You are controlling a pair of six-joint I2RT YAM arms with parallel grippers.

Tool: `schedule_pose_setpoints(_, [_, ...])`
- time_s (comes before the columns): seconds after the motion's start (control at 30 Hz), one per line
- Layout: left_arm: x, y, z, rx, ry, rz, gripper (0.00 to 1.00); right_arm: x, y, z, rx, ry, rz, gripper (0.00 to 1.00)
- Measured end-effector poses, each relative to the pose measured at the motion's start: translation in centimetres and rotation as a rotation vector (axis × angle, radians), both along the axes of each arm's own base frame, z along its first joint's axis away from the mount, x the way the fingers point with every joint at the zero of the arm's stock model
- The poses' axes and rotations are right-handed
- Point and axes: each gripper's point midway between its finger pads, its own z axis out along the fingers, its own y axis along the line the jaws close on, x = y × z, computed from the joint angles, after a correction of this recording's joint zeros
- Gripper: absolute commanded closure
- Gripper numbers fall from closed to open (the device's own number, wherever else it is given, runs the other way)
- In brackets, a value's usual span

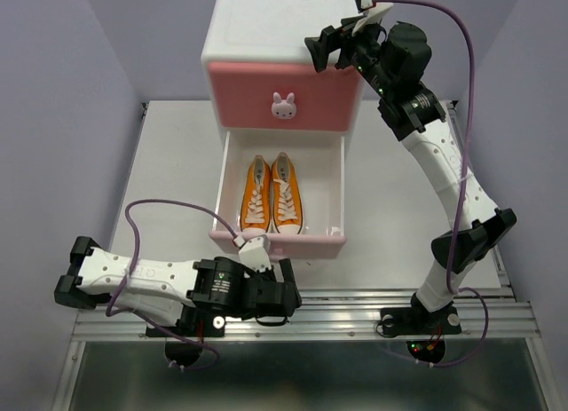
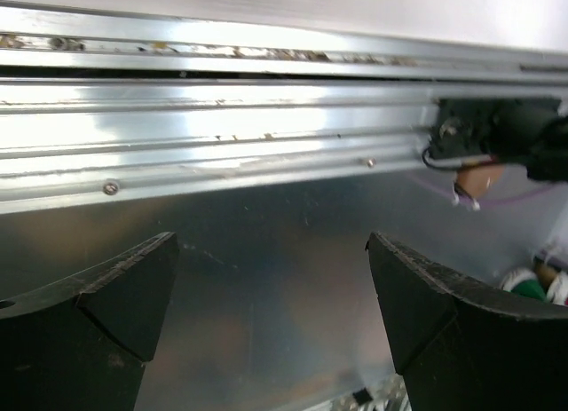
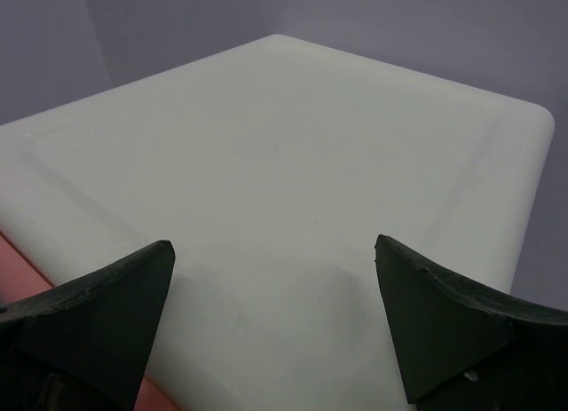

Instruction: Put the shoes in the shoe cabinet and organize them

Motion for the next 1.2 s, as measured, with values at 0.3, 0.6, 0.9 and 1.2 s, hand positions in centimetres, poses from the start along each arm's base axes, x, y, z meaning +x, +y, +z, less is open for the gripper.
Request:
schedule_pose_setpoints(0.3, [4.6,1.9,-3.0,0.021,-0.057,0.289,0.01,0.0,-0.1,0.0,0.003,-0.006,-0.002,0.0])
schedule_pose_setpoints(0.6, [11.1,1.4,-2.5,0.004,-0.187,0.337,0.01,-0.1,-0.3,0.1,-0.005,-0.024,-0.014,0.0])
schedule_pose_setpoints(0.9, [12.6,0.1,-2.9,0.016,-0.265,0.302,0.01,-0.2,-0.5,-0.1,-0.017,-0.038,-0.016,0.0])
schedule_pose_setpoints(1.2, [14.1,-0.1,-2.8,0.052,-0.346,0.338,0.31,-0.4,-0.7,-0.7,-0.013,-0.017,-0.023,0.0])
